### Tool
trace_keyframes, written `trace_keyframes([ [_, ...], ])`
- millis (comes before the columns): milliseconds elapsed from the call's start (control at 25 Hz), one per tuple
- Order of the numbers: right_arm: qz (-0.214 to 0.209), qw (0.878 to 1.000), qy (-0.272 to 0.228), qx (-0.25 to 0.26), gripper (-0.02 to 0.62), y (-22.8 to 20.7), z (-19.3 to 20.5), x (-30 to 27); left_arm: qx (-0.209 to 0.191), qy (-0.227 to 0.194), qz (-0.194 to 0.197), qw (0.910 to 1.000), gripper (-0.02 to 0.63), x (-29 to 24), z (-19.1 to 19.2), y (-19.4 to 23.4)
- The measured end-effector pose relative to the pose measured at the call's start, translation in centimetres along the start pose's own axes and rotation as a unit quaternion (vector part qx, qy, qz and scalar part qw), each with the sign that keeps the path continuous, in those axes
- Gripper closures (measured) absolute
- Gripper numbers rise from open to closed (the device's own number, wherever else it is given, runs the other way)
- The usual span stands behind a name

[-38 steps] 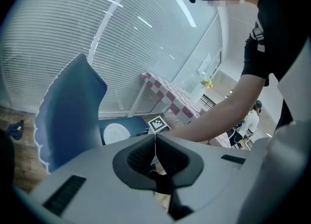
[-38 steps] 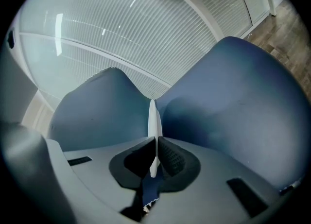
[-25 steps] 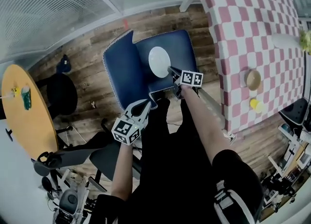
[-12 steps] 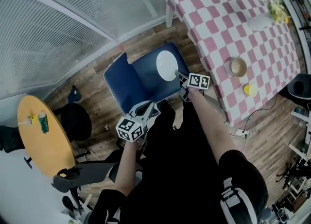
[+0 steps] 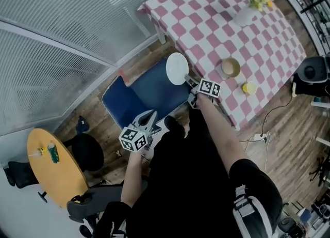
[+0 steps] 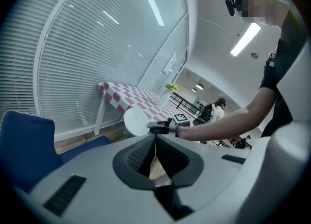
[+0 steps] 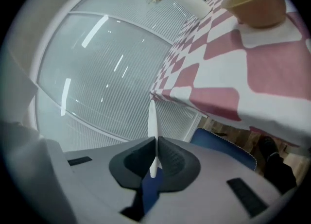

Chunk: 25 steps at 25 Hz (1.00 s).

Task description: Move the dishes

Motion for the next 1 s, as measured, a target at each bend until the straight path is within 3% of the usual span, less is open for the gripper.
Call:
trace_keyframes([
  [280,0.017,0.995,-0.08,-0.057,0.563,-2.5,-5.6,4.4,-0.005,0.019,0.005,0.9998,0.581,-2.1,-0.4,-3.1],
  [640,0.074,0.977,-0.169,-0.11,0.563,-6.4,-11.0,6.3,-0.02,0.029,0.004,0.9994,0.581,-4.2,-2.6,-4.3],
  [1000,0.094,0.959,-0.213,-0.162,0.565,-7.5,-14.0,5.4,-0.031,0.041,0.002,0.9987,0.581,-6.0,-3.3,-4.8],
])
Point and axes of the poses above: the fingertips, and each gripper's own axes: x backward along the fingers, y to its left, z out of its underside, the point moved 5 cm from there along x, backward along the fingers, and after that the axes turned 2 degrees about z, right-handed, at the moved point
